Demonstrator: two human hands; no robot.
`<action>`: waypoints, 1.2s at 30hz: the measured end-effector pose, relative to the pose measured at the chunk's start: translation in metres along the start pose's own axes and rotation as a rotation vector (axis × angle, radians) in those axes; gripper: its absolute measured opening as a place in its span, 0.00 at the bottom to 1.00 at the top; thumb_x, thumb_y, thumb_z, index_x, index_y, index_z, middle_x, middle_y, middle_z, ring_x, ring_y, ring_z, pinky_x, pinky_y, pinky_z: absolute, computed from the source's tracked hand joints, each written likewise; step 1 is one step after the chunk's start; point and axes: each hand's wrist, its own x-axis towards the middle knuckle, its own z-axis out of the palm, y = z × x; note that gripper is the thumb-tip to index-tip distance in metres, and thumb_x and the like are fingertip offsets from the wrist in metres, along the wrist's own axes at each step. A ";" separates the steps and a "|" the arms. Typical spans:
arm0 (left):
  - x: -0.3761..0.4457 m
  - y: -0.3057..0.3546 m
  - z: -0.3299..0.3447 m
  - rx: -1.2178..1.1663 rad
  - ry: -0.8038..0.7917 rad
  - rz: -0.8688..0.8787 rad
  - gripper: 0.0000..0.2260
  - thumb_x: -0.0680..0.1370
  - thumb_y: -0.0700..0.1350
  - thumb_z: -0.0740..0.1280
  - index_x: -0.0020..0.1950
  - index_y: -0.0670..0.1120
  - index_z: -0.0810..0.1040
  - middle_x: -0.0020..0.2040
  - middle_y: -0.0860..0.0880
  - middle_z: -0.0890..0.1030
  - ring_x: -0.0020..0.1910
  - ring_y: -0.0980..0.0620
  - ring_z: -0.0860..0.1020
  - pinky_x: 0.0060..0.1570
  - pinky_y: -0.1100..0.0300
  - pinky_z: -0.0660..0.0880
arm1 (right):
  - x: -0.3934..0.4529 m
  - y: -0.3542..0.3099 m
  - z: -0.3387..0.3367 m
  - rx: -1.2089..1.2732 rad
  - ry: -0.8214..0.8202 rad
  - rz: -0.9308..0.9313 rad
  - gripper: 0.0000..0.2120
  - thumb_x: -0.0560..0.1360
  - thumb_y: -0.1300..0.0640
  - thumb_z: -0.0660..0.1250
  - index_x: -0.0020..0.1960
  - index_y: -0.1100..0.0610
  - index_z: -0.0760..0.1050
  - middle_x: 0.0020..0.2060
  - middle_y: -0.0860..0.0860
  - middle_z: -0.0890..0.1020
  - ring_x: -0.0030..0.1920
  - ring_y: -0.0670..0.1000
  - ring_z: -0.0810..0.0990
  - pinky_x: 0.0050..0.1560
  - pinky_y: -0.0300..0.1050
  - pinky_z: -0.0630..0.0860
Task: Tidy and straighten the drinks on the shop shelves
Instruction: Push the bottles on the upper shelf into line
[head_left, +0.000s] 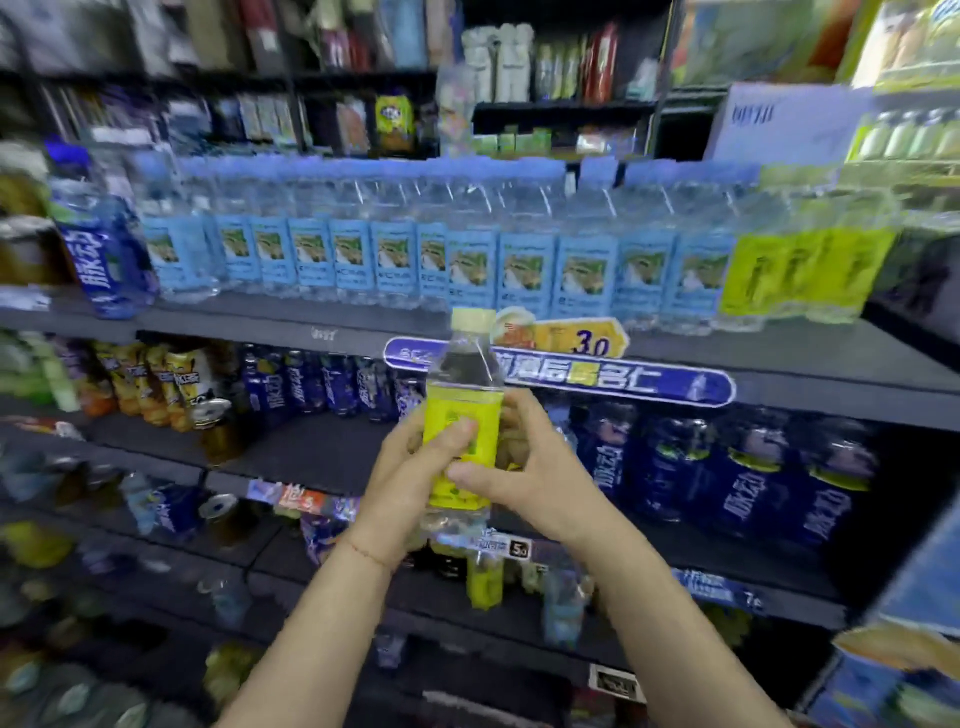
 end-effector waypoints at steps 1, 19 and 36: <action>-0.001 0.010 0.012 0.012 -0.035 0.035 0.15 0.64 0.53 0.73 0.49 0.51 0.85 0.47 0.48 0.86 0.46 0.50 0.83 0.46 0.54 0.80 | -0.005 -0.011 -0.010 -0.007 0.005 -0.032 0.28 0.69 0.57 0.79 0.63 0.50 0.69 0.55 0.53 0.80 0.49 0.54 0.82 0.49 0.51 0.82; 0.063 0.032 0.177 0.548 -0.166 0.485 0.09 0.79 0.45 0.67 0.58 0.53 0.77 0.56 0.55 0.74 0.58 0.57 0.74 0.51 0.70 0.70 | -0.026 -0.084 -0.195 -0.416 0.784 -0.176 0.33 0.70 0.52 0.78 0.68 0.46 0.64 0.54 0.42 0.74 0.43 0.47 0.75 0.45 0.44 0.76; 0.104 -0.039 0.320 1.386 0.114 0.348 0.22 0.80 0.57 0.57 0.73 0.55 0.68 0.73 0.47 0.65 0.71 0.45 0.64 0.66 0.46 0.65 | 0.030 -0.051 -0.353 -0.577 0.533 0.114 0.40 0.69 0.47 0.78 0.74 0.55 0.63 0.65 0.56 0.76 0.47 0.59 0.83 0.48 0.60 0.82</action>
